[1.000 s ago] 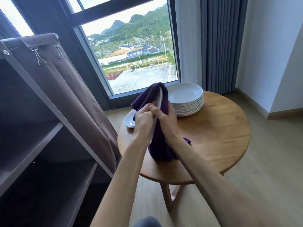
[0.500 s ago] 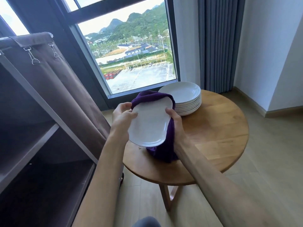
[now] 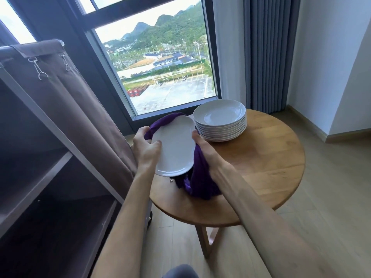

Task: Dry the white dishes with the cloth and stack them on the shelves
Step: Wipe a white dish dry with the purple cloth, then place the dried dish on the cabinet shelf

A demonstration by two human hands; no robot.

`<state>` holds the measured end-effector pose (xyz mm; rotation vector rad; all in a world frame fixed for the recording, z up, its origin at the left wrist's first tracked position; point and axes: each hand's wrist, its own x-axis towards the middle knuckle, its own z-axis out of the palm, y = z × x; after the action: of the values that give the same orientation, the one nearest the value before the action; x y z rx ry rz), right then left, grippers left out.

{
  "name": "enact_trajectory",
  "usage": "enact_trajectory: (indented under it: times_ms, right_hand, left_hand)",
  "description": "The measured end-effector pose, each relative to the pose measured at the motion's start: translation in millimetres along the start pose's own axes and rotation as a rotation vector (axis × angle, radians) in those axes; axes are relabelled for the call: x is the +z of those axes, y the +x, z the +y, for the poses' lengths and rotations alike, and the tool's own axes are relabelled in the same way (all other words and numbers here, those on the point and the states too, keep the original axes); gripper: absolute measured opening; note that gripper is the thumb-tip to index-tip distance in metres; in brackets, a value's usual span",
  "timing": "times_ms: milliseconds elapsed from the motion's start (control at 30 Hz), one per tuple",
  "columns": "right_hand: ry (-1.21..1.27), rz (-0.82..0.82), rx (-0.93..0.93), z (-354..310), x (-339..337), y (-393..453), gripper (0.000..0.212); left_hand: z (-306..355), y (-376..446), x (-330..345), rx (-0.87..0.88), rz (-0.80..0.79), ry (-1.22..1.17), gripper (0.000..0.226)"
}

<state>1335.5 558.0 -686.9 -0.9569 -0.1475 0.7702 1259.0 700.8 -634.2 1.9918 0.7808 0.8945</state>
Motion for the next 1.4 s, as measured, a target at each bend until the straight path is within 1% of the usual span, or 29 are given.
enact_trajectory:
  times_ms: [33, 100, 167, 200, 300, 333, 367, 433, 500, 567, 600, 633, 667, 700, 733, 767, 800, 833, 867, 900, 967, 1000, 1033, 1100, 1133, 1200, 1267, 1333, 1400]
  right_hand:
    - [-0.008, 0.041, -0.005, -2.8, 2.9, 0.2, 0.046]
    - [0.033, 0.179, -0.022, -8.1, 4.0, 2.4, 0.034]
    - [0.137, 0.294, -0.105, -15.6, 0.5, 5.8, 0.019]
    - [0.183, 0.353, -0.152, -21.1, -2.3, 7.3, 0.014]
    - [0.244, 0.547, -0.269, -40.4, -14.0, 13.7, 0.014]
    - [0.211, 0.585, -0.301, -45.5, -18.9, 16.3, 0.016]
    - [0.132, 0.608, -0.320, -48.3, -23.2, 17.9, 0.021]
    - [-0.197, 0.623, -0.281, -43.4, -28.4, 21.7, 0.026]
    - [-0.587, 0.623, -0.211, -31.9, -30.0, 20.1, 0.034]
    - [-0.885, 0.637, -0.168, -21.3, -25.7, 11.9, 0.033]
    - [-1.017, 0.673, -0.185, -16.0, -21.9, 8.2, 0.034]
    - [-1.104, 0.709, -0.247, -11.3, -16.9, 5.0, 0.042]
    - [-1.110, 0.716, -0.368, -7.1, -8.8, 0.0, 0.050]
    - [-1.036, 0.683, -0.517, -3.3, 2.6, -8.1, 0.055]
    - [-0.905, 0.604, -0.637, 1.0, 15.5, -16.4, 0.059]
    - [-0.759, 0.503, -0.689, 4.4, 28.3, -24.7, 0.062]
    - [-0.624, 0.397, -0.675, 5.6, 41.0, -31.3, 0.064]
    - [-0.507, 0.295, -0.614, 7.2, 54.7, -38.8, 0.065]
    - [-0.413, 0.221, -0.544, 9.7, 66.1, -44.4, 0.066]
    - [-0.351, 0.185, -0.487, 13.7, 76.0, -48.1, 0.065]
    - [-0.297, 0.185, -0.413, 21.8, 91.1, -52.2, 0.066]
    - [-0.261, 0.187, -0.378, 26.0, 97.8, -55.7, 0.064]
    - [-0.202, 0.183, -0.345, 28.6, 103.0, -58.5, 0.058]
    - [-0.080, 0.150, -0.297, 34.4, 114.0, -64.5, 0.046]
    - [-0.049, 0.149, -0.288, 35.1, 118.2, -67.1, 0.044]
    - [-0.056, 0.155, -0.255, 40.0, 131.4, -72.3, 0.048]
    - [-0.093, 0.113, -0.221, 49.1, 149.5, -78.5, 0.047]
    - [-0.147, 0.068, -0.189, 56.8, 171.3, -84.7, 0.043]
    - [-0.184, 0.064, -0.160, 62.8, 193.9, -93.3, 0.037]
  left_hand:
    - [-1.8, -1.4, 1.3, 0.016, 0.051, 0.001, 0.050]
    - [-3.1, -5.6, 1.5, 0.011, 0.139, -0.021, 0.044]
    - [-5.2, -6.9, -2.2, -0.028, 0.146, 0.009, 0.038]
    - [-6.6, -5.9, -5.6, -0.052, 0.075, 0.046, 0.040]
    - [-5.7, 0.1, -26.5, -0.154, -0.333, 0.151, 0.061]
    - [-3.5, 0.7, -36.7, -0.168, -0.438, 0.174, 0.059]
    - [-2.3, 1.2, -46.2, -0.167, -0.503, 0.183, 0.052]
    - [0.1, 1.0, -61.6, -0.173, -0.518, 0.153, 0.040]
    - [2.5, -1.5, -68.3, -0.227, -0.437, 0.019, 0.034]
    - [5.9, -8.3, -67.5, -0.338, -0.276, -0.172, 0.031]
    - [8.9, -13.1, -65.6, -0.378, -0.183, -0.252, 0.030]
    - [11.9, -17.9, -62.4, -0.401, -0.096, -0.326, 0.029]
    - [14.3, -23.1, -60.9, -0.417, -0.011, -0.394, 0.030]
    - [16.0, -28.3, -58.9, -0.431, 0.064, -0.452, 0.032]
    - [16.5, -34.0, -57.6, -0.450, 0.120, -0.498, 0.035]
    - [17.0, -39.0, -55.4, -0.472, 0.154, -0.533, 0.039]
    - [18.9, -43.5, -53.6, -0.494, 0.177, -0.570, 0.043]
    - [21.4, -48.7, -53.7, -0.500, 0.207, -0.612, 0.048]
    - [24.2, -53.6, -54.5, -0.484, 0.244, -0.645, 0.056]
    - [26.7, -58.8, -57.6, -0.449, 0.289, -0.659, 0.067]
    - [31.2, -67.4, -65.6, -0.357, 0.339, -0.630, 0.088]
    - [31.4, -71.8, -72.1, -0.311, 0.344, -0.604, 0.093]
    - [31.5, -75.2, -77.9, -0.271, 0.342, -0.579, 0.092]
    - [30.6, -83.7, -96.3, -0.219, 0.365, -0.522, 0.080]
    - [30.3, -87.6, -104.6, -0.204, 0.378, -0.488, 0.076]
    - [26.8, -97.3, -125.4, -0.177, 0.419, -0.414, 0.082]
    - [21.9, -108.4, -148.4, -0.155, 0.467, -0.375, 0.090]
    - [17.3, -120.4, -171.3, -0.117, 0.504, -0.343, 0.087]
    - [13.1, -135.8, -197.7, -0.051, 0.564, -0.238, 0.080]
